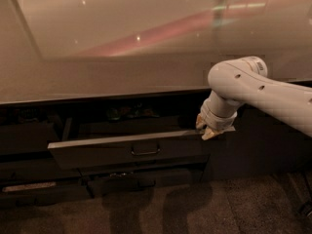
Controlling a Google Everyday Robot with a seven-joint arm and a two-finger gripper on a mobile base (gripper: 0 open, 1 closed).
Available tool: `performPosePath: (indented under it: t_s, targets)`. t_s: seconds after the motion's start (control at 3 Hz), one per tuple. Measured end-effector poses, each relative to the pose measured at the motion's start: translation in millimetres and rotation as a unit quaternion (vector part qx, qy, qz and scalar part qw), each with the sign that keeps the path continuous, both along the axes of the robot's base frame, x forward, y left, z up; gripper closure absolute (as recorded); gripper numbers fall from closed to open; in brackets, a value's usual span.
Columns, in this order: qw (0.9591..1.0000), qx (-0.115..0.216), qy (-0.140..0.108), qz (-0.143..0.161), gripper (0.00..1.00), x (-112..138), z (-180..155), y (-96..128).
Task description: Open top drawer
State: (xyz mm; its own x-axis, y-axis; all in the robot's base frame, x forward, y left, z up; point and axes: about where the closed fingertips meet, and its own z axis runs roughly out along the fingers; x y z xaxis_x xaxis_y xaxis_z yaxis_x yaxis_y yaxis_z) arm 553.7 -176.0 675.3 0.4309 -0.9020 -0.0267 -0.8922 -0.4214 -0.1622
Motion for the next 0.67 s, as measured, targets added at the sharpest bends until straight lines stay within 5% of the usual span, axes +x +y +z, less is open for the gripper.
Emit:
performPosePath:
  t_s: [0.67]
  targets:
    - [1.0,0.002,0.001,0.002,1.0,-5.1,-0.3,-0.7]
